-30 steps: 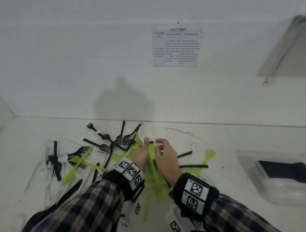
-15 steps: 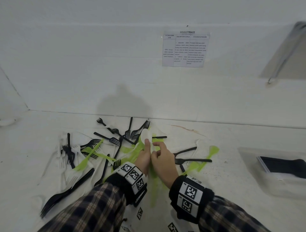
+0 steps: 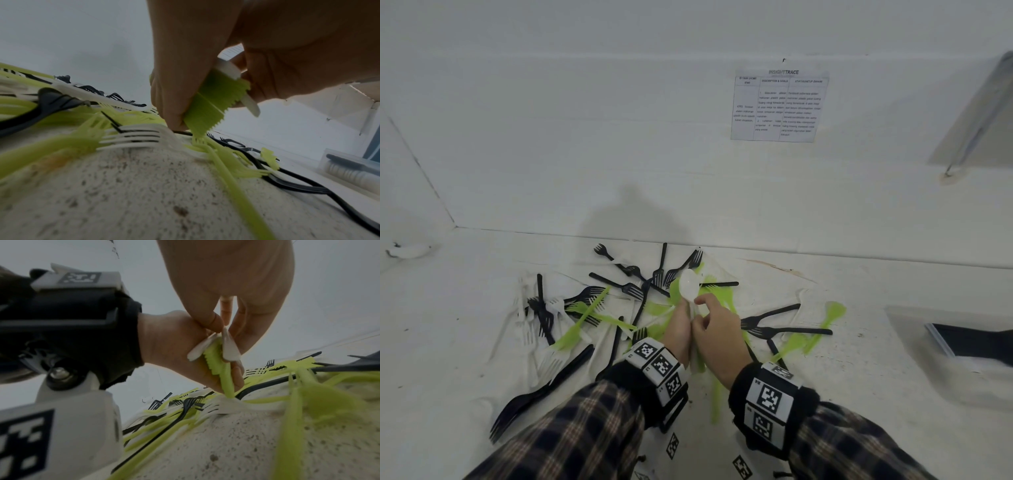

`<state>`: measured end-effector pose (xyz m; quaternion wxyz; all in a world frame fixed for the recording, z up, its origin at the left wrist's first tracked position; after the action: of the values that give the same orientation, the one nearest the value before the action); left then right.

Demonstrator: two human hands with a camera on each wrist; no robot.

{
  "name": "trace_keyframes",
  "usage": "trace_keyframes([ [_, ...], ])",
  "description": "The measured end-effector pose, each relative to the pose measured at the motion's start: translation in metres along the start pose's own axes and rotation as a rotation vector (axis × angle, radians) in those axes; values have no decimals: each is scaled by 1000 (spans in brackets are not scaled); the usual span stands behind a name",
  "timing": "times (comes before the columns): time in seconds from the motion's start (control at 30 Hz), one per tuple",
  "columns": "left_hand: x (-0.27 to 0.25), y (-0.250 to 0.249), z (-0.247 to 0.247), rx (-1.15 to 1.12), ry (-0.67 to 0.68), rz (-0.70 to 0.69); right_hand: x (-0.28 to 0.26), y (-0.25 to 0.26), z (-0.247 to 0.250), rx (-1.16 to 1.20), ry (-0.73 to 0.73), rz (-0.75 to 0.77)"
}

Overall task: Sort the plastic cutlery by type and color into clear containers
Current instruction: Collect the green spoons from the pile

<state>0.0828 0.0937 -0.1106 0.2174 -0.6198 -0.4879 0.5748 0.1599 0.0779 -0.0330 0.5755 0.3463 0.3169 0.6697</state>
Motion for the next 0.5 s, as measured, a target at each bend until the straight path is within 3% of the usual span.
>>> trace_keyframes([
  [0.5, -13, -7, 23, -91, 62, -85, -4, 13, -12, -152, 9, -40],
])
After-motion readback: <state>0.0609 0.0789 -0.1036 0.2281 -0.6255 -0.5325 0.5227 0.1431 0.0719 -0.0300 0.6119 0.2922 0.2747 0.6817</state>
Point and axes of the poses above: each hand's wrist, its own x-axis towards the middle knuckle, its own z-axis out of the back of the hand, y = z × x, the point moved 7 cm from there along x, towards the middle knuckle, and after that the axes turned 4 degrees about -z, right-handed, at the moved point
